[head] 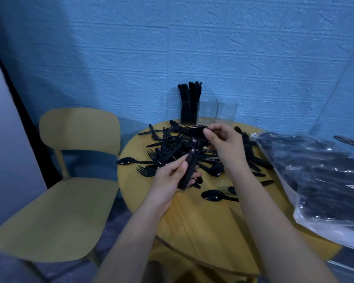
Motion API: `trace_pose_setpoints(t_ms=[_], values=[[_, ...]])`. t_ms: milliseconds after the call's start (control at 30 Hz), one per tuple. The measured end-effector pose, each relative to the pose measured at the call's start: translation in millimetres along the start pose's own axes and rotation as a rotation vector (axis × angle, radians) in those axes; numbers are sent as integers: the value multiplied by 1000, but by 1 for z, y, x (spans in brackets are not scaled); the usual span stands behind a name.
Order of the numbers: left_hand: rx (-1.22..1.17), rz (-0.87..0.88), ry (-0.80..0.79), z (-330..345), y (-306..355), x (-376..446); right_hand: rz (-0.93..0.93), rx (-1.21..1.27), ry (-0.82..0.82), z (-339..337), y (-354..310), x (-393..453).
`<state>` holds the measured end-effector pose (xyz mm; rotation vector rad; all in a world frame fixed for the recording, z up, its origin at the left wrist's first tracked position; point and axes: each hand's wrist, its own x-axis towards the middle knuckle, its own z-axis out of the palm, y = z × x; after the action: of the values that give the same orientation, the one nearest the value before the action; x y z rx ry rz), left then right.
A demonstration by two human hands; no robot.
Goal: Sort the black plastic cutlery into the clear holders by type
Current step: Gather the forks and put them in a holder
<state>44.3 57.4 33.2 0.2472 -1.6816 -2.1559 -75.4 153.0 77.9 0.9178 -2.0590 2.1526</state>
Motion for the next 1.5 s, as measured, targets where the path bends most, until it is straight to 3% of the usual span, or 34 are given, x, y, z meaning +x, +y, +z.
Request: trace_pose_setpoints(t_ms=[300,433,633,800,900,967,1133,1333,1500], values=[[-167,-136,-38,-2,5,0,-89,-223,53,30,8,8],[-289,-230,-74,-17,16,-6,-164,-208,-91,46,-6,17],[-342,-228,-106,-45,34,-10,-313,-170,-338,87,-19,29],[-401,-287,-53,-63,38,-14,-232,-174,-534,100,-9,35],[-370,-261,28,-75,36,-14,-119,-208,-558,97,-1,40],[-364,-236,73,-83,35,-13,-133,-386,-592,92,4,43],[-381,-200,179,-93,36,-7,-253,-838,-878,101,16,34],[-354,-173,235,-95,38,-3,-317,-1008,-904,116,25,18],[-366,-171,241,-93,40,0,-197,-823,-909,120,27,18]])
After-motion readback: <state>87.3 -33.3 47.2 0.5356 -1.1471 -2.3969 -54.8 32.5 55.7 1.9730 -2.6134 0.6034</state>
